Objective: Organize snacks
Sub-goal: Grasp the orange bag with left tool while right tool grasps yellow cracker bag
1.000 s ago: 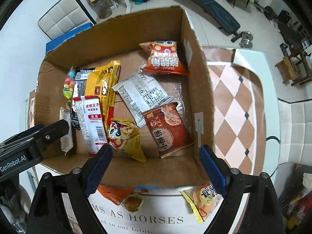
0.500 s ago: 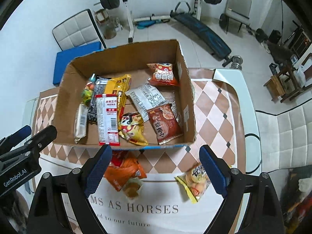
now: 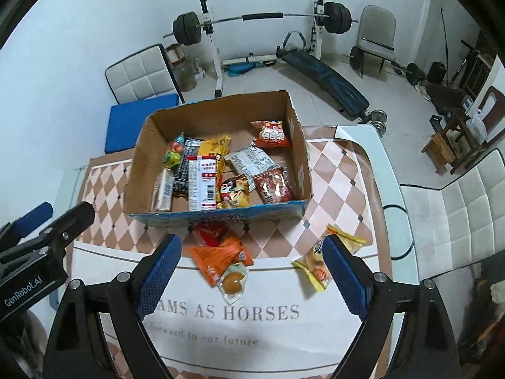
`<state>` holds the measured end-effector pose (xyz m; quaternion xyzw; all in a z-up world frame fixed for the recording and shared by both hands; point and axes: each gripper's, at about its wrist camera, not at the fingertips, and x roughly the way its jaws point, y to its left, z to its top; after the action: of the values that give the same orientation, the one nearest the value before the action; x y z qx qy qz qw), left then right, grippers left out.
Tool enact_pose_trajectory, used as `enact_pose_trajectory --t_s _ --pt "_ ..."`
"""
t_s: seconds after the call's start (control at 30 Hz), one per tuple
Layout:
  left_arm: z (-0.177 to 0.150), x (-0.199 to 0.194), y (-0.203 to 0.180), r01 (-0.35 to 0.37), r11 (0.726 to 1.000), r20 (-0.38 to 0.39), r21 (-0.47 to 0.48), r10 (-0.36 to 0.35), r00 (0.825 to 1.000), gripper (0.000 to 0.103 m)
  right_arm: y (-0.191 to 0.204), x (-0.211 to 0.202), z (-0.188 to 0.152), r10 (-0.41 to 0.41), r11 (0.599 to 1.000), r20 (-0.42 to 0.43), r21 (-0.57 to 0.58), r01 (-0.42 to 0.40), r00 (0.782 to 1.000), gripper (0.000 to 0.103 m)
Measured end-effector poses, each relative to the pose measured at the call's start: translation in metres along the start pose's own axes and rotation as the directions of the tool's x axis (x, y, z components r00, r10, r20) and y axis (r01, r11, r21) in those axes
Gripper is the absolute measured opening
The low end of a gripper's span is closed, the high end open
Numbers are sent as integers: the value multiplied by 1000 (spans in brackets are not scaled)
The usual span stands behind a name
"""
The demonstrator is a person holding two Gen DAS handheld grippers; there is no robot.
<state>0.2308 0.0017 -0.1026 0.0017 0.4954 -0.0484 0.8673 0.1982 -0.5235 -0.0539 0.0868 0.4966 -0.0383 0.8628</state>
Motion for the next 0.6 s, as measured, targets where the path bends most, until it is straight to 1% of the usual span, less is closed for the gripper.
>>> enact_pose_trajectory --t_s 0.07,0.17,0.2,0.23,0.3,0.43,0.5,0.6 --pt "-6 -4 0 -3 1000 -2 -3 3 1000 90 0 -6 -8 17 1000 0 13 -17 1000 93" --pt "-16 3 -1 17 1000 -41 -17 -18 999 90 -8 -6 -18 48 998 -27 46 -46 998 93" --pt "-20 10 -3 34 999 -68 -19 -35 997 93 -12 -3 -21 54 997 -40 58 -52 998 93" --pt "-24 16 -5 40 999 -90 -20 -42 995 103 -16 0 -25 55 996 -54 71 -52 997 96" --pt "-33 33 -13 39 999 -123 -15 -41 992 103 -32 13 -32 58 993 -86 111 -48 995 96" --pt "-47 75 -30 18 1000 -186 11 -16 982 103 -76 51 -47 72 977 -181 209 -34 981 97" --pt "-52 102 -43 -8 998 -221 59 21 975 103 -95 68 -51 60 973 -216 230 -9 975 97" --pt "-57 137 -58 -38 989 -252 146 74 965 103 -124 98 -56 41 971 -275 239 27 961 97"
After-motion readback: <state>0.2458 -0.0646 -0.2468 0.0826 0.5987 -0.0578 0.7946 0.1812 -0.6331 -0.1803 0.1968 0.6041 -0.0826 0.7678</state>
